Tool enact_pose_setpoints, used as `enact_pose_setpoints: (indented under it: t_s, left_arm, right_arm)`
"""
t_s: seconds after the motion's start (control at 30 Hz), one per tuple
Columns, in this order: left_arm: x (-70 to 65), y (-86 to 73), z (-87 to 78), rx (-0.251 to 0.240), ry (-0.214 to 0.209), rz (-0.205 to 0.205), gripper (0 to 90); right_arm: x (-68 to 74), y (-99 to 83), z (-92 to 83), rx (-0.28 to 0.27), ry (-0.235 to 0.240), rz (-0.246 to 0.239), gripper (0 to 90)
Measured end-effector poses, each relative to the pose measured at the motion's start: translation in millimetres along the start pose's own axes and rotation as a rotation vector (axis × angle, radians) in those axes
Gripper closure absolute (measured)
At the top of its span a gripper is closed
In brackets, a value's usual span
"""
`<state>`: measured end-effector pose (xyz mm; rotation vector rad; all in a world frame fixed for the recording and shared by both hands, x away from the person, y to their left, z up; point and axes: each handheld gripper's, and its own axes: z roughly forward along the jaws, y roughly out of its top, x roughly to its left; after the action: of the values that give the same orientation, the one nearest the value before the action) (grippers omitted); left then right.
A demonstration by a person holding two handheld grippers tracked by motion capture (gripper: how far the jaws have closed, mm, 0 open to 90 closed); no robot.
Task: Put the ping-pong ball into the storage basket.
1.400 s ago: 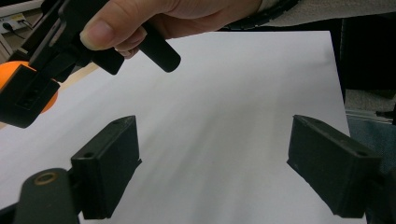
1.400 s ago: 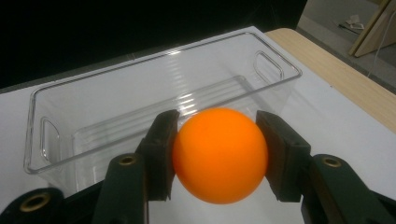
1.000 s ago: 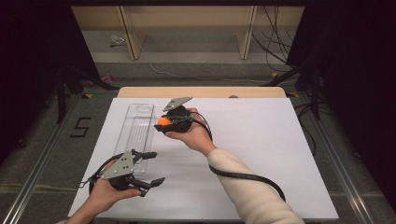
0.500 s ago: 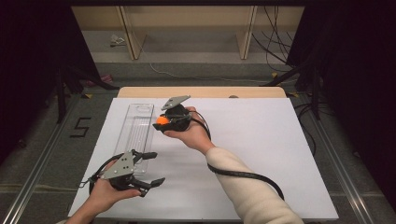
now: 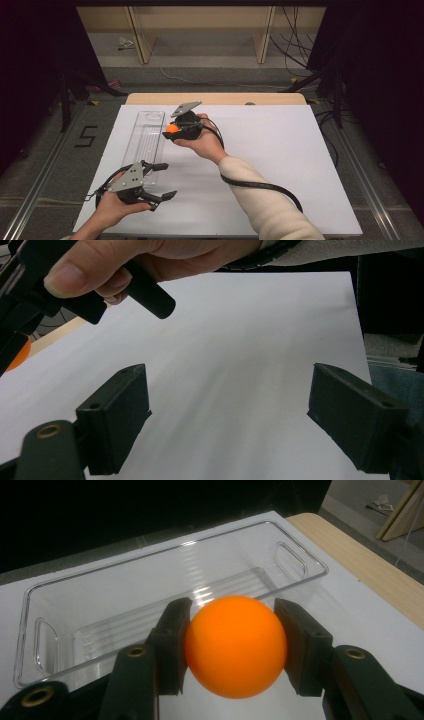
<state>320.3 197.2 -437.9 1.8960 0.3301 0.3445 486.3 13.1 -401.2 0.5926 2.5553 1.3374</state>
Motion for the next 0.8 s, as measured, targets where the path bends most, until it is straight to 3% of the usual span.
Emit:
enact_pose_setpoints:
  t_s: [0.8]
  left_arm:
    - [-0.4, 0.0, 0.2, 0.005, -0.005, 0.006, 16.2]
  right_arm:
    - [1.0, 6.4, 7.1, 0.003, 0.005, -0.005, 51.5]
